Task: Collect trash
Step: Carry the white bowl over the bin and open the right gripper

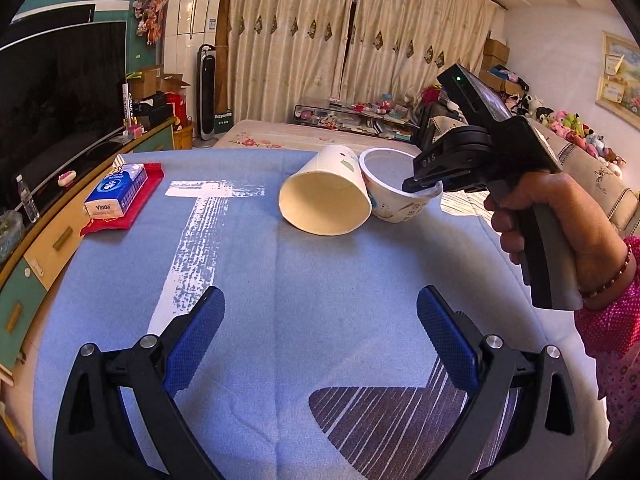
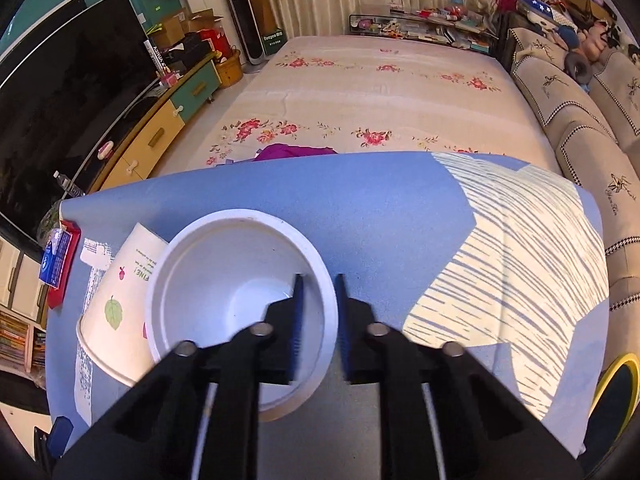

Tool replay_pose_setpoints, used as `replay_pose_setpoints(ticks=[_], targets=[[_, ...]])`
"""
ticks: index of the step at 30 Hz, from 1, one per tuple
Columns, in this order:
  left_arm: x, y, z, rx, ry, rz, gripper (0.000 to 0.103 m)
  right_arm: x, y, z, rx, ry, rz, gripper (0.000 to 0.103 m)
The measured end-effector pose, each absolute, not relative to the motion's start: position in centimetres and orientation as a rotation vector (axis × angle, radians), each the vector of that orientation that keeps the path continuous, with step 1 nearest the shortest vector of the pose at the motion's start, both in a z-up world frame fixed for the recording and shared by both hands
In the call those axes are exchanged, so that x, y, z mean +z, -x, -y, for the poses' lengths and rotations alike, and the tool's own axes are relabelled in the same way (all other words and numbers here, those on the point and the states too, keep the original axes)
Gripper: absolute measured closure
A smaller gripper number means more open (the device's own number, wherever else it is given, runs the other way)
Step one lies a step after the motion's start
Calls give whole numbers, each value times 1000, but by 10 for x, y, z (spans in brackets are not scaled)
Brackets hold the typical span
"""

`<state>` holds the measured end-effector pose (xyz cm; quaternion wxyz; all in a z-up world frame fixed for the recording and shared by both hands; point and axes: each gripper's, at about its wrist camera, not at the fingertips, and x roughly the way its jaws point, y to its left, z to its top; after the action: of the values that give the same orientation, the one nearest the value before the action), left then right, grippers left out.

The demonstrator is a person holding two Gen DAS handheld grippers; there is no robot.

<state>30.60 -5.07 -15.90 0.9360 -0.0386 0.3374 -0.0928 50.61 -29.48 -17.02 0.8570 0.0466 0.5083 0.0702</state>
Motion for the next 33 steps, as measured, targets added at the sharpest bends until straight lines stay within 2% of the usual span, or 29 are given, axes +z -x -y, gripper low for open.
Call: replay_pose_setpoints(ticks=[9,19,26,33], targets=[[-160,-306,50,-188,74,-695,8,-136,-445,329,162,-128,-942,96],[-159,-304,53,-182,45,-678,8,-111,-330,439,14,-162,-798,96],[-157,-300,56,-180,24,-662,8,-138,-278,543,-167,-274,-807,96],[-156,-298,62,-181,-1,-654,8,-182,-261,610,-304,-364,-867,96]])
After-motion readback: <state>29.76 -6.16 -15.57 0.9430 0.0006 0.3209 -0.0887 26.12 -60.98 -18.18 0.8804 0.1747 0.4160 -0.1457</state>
